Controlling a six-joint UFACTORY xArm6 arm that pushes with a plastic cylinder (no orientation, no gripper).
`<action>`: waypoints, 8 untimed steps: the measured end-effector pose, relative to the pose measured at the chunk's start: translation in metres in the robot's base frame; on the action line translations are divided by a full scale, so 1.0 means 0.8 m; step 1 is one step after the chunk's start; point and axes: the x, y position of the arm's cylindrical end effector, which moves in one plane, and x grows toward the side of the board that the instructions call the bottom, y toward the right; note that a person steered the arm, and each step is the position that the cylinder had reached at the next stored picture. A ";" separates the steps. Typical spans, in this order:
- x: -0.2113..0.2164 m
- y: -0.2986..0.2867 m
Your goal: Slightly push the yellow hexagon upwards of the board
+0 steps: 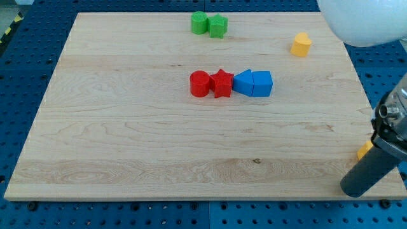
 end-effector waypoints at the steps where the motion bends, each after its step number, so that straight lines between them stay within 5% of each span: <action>1: -0.001 0.027; 4: -0.002 0.103; 8: -0.037 0.062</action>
